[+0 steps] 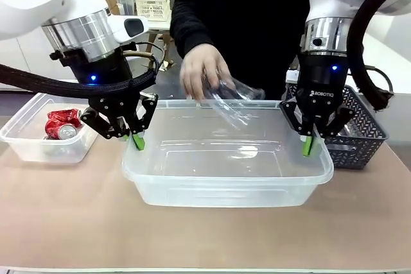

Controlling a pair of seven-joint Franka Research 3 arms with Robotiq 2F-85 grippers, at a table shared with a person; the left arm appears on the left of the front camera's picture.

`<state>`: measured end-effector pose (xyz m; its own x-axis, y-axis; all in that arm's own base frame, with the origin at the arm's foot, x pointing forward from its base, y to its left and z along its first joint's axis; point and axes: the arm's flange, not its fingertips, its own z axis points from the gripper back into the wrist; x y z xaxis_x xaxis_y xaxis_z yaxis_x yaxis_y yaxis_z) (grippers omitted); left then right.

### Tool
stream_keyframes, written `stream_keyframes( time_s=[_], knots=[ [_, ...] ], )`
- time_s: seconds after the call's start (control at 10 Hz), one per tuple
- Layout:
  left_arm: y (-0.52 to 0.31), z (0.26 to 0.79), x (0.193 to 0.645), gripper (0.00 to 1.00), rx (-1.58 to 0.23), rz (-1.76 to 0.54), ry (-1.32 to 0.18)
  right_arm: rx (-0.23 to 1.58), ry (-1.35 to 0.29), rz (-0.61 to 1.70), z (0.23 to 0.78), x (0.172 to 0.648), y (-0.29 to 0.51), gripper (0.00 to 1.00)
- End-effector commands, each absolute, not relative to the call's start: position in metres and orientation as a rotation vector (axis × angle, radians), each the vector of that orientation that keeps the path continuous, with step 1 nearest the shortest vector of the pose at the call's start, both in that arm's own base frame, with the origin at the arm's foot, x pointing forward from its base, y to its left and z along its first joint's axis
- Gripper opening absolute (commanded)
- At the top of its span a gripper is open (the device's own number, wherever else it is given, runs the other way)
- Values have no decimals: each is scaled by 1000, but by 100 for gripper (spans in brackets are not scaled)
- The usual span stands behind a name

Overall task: Sort the waste into each basket.
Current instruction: Offer the picked Organizing box to the human.

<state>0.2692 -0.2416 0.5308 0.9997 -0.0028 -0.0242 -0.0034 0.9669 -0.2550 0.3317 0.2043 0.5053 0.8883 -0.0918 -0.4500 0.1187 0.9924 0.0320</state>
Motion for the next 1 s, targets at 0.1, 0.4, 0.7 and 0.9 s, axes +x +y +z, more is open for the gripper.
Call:
stream_keyframes(
  time_s=[0.1,0.4,0.7,0.9],
  knots=[
    [-234,535,270,0,-273,35,25,50,471,-100,501,330,194,0],
    [-234,535,270,0,-273,35,25,50,471,-100,501,330,194,0],
    [-234,535,270,0,-273,35,25,50,471,-100,501,330,194,0],
    [-234,535,270,0,-273,35,25,50,471,-100,501,330,194,0]
  ],
)
